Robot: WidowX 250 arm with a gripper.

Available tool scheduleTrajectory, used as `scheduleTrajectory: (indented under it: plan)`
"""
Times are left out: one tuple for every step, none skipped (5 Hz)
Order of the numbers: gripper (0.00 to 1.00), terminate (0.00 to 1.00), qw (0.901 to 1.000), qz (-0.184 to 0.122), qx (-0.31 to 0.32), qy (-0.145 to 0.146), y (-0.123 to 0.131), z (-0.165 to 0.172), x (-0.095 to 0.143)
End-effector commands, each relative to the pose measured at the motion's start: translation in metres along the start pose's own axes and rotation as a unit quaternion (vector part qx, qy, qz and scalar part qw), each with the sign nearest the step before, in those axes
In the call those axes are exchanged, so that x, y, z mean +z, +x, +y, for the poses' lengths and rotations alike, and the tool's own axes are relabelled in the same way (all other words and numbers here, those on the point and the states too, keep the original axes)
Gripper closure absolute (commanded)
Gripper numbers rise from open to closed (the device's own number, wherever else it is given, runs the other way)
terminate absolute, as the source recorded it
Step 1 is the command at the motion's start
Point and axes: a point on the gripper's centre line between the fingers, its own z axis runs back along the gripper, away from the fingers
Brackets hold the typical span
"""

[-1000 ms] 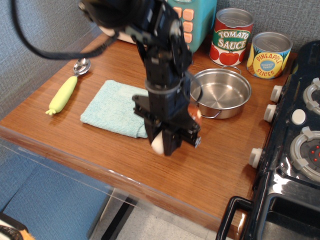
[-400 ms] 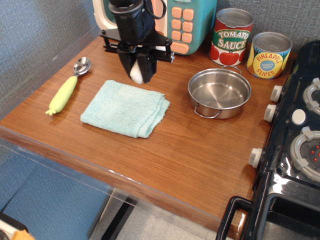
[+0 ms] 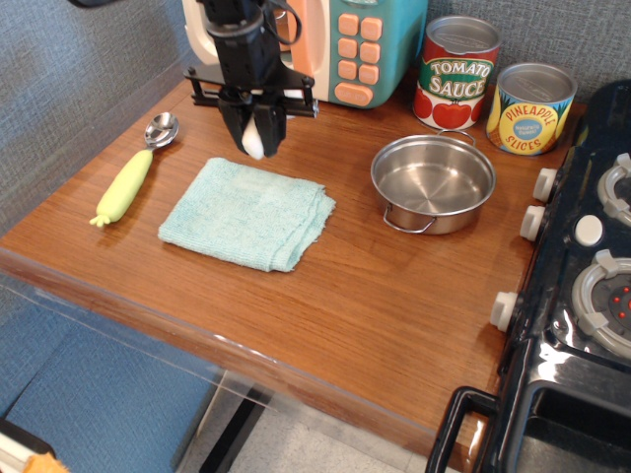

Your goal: Put the mushroom behind the blue cloth.

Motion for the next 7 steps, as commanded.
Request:
scheduleTrajectory:
  plan:
    - [1.0, 0.0, 0.999, -0.032, 0.021, 0.025, 0.032, 0.022, -0.006]
    - [1.0, 0.0, 0.9993, -0.024, 0.01, 0.026, 0.042, 0.017, -0.013]
    - [0.0, 0.0, 0.9995, -0.008, -0.003, 0.029, 0.041, 0.009, -0.014]
    - [0.0, 0.0, 0.9995, -0.011, -0.003, 0.028, 0.041, 0.004, -0.008]
    - [0.0, 0.0, 0.9995, -0.018, -0.005, 0.023, 0.039, -0.001, 0.009]
    - [0.0, 0.0, 0.9993, -0.019, -0.008, 0.031, 0.035, -0.005, 0.031]
    - [0.0, 0.0, 0.9997, -0.003, -0.011, 0.02, 0.028, -0.009, 0.044]
